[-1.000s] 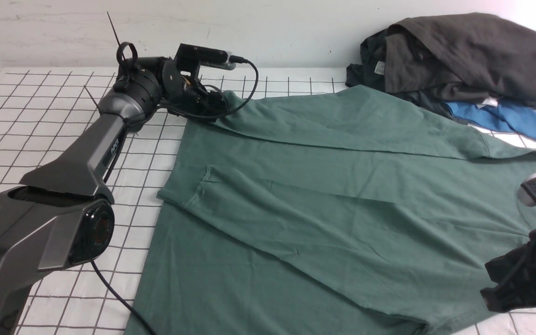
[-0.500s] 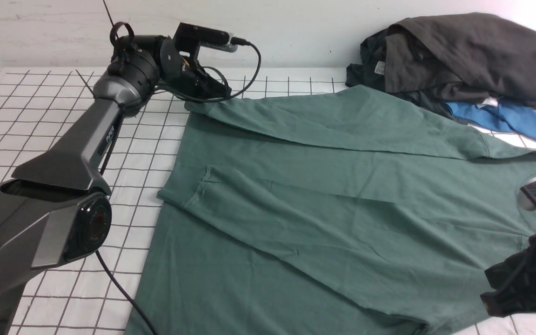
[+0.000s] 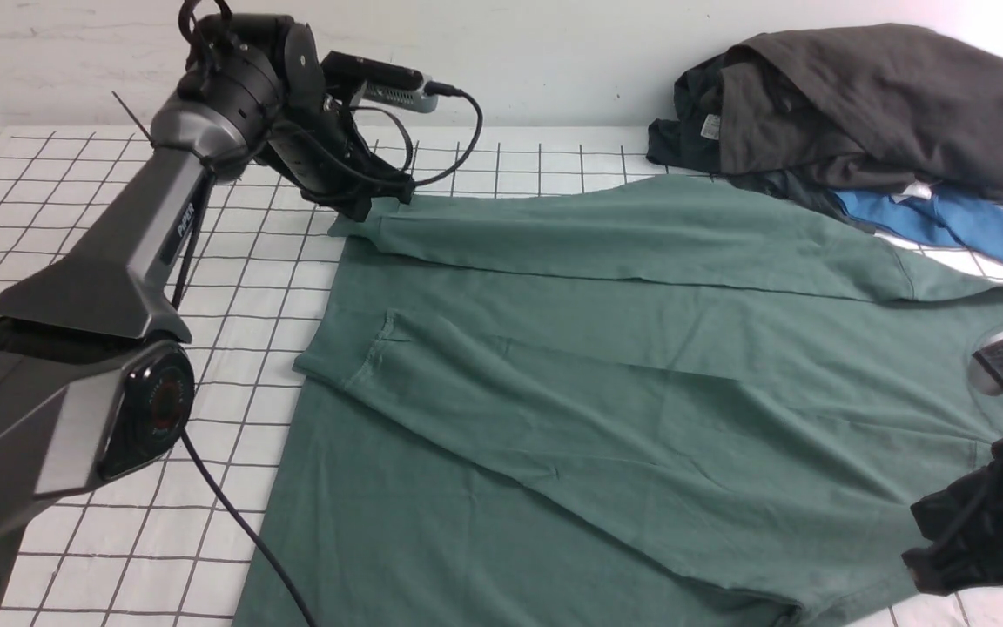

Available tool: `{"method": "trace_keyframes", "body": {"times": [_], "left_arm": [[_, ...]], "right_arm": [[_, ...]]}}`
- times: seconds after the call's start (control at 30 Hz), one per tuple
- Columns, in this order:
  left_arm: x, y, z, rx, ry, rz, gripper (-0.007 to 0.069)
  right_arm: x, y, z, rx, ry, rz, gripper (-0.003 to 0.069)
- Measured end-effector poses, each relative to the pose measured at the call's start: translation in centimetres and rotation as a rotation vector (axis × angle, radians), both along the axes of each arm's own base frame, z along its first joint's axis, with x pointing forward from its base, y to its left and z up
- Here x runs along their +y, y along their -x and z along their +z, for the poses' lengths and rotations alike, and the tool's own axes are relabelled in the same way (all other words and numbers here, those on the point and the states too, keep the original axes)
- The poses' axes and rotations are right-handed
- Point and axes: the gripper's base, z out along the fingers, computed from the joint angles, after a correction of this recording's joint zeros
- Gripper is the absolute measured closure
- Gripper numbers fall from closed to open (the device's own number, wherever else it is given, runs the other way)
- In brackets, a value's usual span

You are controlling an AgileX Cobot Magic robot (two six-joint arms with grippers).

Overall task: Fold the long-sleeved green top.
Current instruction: Use the left arm to drag and drop the cuff onto the cuff closest to the left arm, then use both arms simultaneously to clamp the lower edge of the clothing fabric

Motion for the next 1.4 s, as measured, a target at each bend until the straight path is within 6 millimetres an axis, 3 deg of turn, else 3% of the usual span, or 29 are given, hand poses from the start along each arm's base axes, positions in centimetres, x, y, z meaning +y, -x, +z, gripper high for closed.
{"method": "trace_keyframes", "body": {"times": [0.03, 0.07, 0.2, 0.33, 0.4, 0.5, 0.6, 0.7, 0.83, 1.03, 1.13, 1.23, 1.27, 1.33, 1.37, 1.4], "left_arm": [[0.0, 0.1, 0.2, -0.003, -0.004, -0.001, 0.0632], [-0.2, 0.7, 2.6, -0.039, -0.017, -0.012, 0.0632], [-0.7, 2.6, 6.4, -0.059, -0.027, -0.022, 0.0632], [-0.9, 5.7, 8.5, -0.001, -0.068, -0.028, 0.0632], [-0.7, 8.2, 8.0, 0.087, -0.105, -0.02, 0.0632], [-0.1, 10.1, 6.2, 0.186, -0.148, -0.007, 0.0632], [1.0, 12.9, 1.9, 0.359, -0.224, 0.025, 0.0632], [1.1, 13.7, -0.7, 0.401, -0.229, 0.051, 0.0624], [0.7, 13.7, -0.8, 0.373, -0.23, 0.047, 0.0569], [-0.7, 14.8, 0.8, 0.371, -0.231, 0.004, 0.0383], [-2.1, 16.6, 1.8, 0.382, -0.227, -0.059, 0.0275], [-3.5, 20.4, 1.2, 0.432, -0.271, -0.255, 0.0242], [-3.8, 20.8, 1.1, 0.438, -0.273, -0.278, 0.0242], [-4.3, 25.2, -0.8, 0.528, -0.32, -0.521, 0.024], [-4.3, 25.6, -0.7, 0.526, -0.325, -0.557, 0.024], [-4.1, 28.0, -1.9, 0.564, -0.355, -0.696, 0.024]], "right_arm": [[0.0, 0.0, 0.0, 0.001, 0.0, 0.0, 0.0673], [0.0, 0.0, 0.0, 0.006, 0.001, 0.0, 0.0673], [0.0, 0.2, -0.1, 0.018, 0.004, 0.001, 0.0673], [-0.2, 0.9, 0.5, 0.02, 0.004, 0.002, 0.0673], [-0.4, 1.4, 1.3, -0.015, -0.005, 0.003, 0.0673], [-0.5, 1.9, 2.0, -0.053, -0.014, 0.003, 0.0673], [-0.6, 2.4, 3.0, -0.127, -0.033, 0.002, 0.0673], [-0.5, 2.2, 3.5, -0.179, -0.055, -0.003, 0.0673], [-0.4, 2.1, 3.6, -0.192, -0.087, -0.014, 0.0673], [-0.3, 2.1, 3.6, -0.186, -0.103, -0.02, 0.0673], [-0.3, 2.2, 3.5, -0.179, -0.106, -0.022, 0.0673], [-0.3, 2.3, 3.4, -0.16, -0.104, -0.021, 0.0673], [-0.3, 2.3, 3.4, -0.16, -0.104, -0.021, 0.0673], [-0.3, 2.3, 3.4, -0.159, -0.106, -0.022, 0.0673], [-0.3, 2.3, 3.4, -0.159, -0.106, -0.022, 0.0673], [-0.3, 2.3, 3.4, -0.158, -0.108, -0.023, 0.0673]]}}
